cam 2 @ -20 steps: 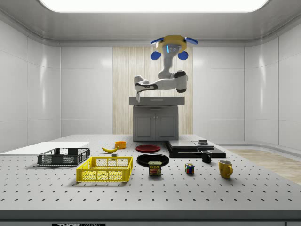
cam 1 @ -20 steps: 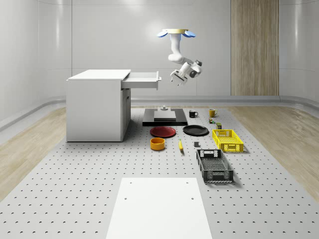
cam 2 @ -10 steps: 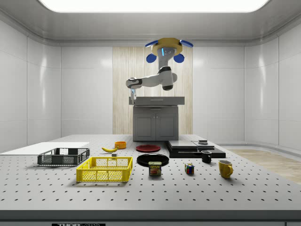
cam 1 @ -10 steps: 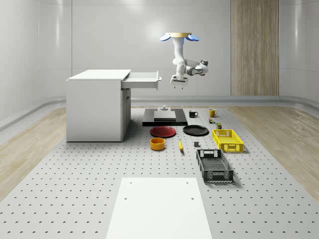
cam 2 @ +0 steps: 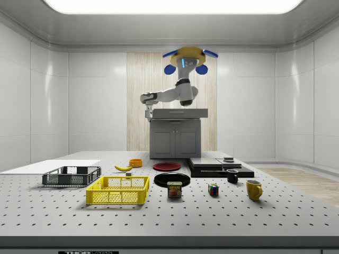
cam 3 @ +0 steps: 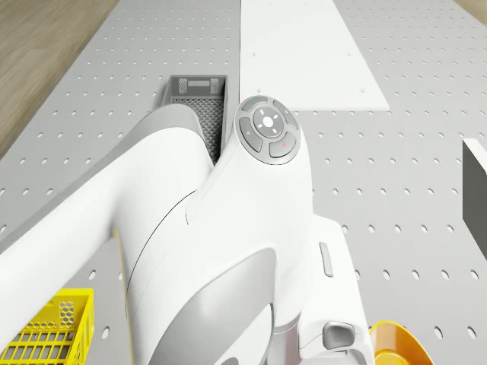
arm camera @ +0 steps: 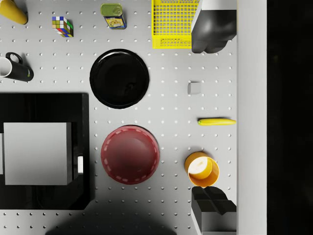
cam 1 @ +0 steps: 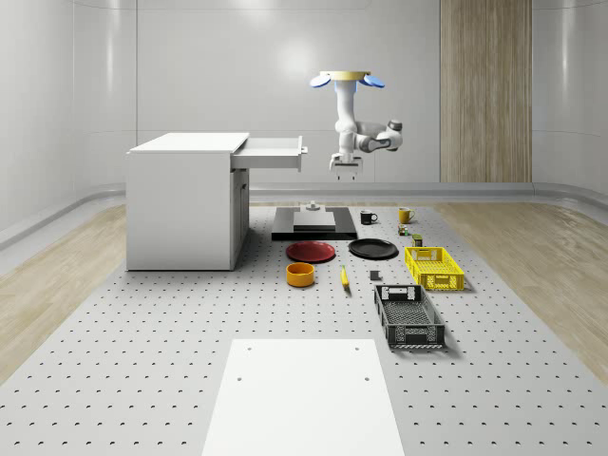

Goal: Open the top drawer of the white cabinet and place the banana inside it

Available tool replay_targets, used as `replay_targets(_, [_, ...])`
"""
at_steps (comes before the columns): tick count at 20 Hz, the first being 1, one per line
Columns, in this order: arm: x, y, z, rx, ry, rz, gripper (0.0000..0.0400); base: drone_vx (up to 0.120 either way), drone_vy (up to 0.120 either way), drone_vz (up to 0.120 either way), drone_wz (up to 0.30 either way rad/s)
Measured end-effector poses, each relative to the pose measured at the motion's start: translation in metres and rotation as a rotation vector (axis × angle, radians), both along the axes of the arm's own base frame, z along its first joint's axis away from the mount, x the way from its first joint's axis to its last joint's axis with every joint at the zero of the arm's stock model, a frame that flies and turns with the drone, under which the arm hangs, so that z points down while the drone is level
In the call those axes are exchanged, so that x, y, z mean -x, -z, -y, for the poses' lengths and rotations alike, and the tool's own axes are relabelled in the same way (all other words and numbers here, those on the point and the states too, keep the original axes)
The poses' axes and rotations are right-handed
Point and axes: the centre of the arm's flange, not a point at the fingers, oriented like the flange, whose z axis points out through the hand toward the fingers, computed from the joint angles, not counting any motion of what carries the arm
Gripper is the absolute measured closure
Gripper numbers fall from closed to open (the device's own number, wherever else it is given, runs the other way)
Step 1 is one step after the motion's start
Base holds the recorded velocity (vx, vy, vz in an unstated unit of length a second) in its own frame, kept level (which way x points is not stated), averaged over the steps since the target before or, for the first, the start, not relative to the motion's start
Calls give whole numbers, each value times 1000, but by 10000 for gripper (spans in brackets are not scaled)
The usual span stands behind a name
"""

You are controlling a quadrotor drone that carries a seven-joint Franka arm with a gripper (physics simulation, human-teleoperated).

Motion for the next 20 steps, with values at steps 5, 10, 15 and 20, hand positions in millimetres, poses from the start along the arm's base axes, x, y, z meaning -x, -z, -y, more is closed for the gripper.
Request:
replay_targets(5, [0,0,-1,-8,0,0,0,0,0,-120,0])
replay_targets(10, [0,0,-1,-11,0,0,0,112,0,-120,0])
replay_targets(15, [0,0,-1,-12,0,0,0,120,0,-120,0])
replay_targets(20, [0,0,-1,-13,0,0,0,120,0,-120,0])
